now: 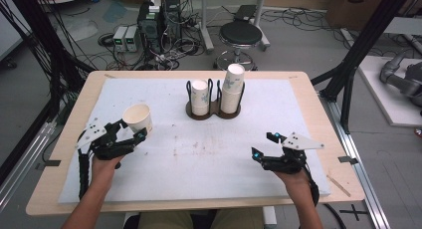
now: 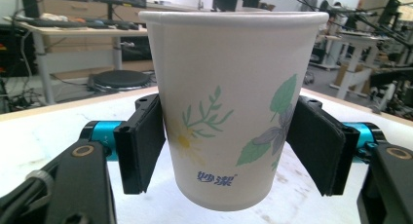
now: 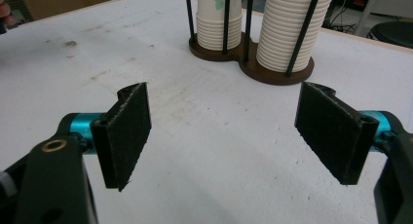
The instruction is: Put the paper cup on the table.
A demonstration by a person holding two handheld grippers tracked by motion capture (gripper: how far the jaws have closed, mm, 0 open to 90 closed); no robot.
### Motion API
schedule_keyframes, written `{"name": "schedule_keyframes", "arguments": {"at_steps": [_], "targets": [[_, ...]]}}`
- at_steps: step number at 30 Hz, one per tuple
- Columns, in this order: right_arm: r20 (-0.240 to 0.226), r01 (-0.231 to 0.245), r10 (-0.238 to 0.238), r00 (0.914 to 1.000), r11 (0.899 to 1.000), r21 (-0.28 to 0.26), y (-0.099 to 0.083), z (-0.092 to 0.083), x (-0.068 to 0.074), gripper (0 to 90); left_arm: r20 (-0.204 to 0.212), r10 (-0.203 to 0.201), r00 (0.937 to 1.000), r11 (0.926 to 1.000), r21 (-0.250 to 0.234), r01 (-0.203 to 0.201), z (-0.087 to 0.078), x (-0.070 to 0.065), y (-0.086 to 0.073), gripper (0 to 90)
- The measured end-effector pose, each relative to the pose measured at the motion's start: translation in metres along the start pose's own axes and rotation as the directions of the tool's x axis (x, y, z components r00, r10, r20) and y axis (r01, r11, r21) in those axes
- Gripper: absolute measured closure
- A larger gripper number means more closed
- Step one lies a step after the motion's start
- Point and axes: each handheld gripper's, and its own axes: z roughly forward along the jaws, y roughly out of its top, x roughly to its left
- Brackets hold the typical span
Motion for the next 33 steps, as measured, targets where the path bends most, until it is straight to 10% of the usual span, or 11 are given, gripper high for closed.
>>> {"name": "schedule_keyframes", "arguments": {"at_steps": [17, 33], "targets": [[-0.013, 0.002, -0.002, 0.9999, 1.0, -0.002, 0.001, -0.001, 0.002, 21.6, -0.089, 0.006, 0.996, 0.9869, 0.161, 0.009, 0.025, 0.017, -0.022, 30.6], [-0.028, 0.0, 0.0, 0.9996, 1.0, -0.001, 0.001, -0.001, 0.002, 21.6, -0.083, 0.097, 0.9918, 0.9151, 0.399, -0.056, 0.043, 0.006, -0.032, 30.7]]}}
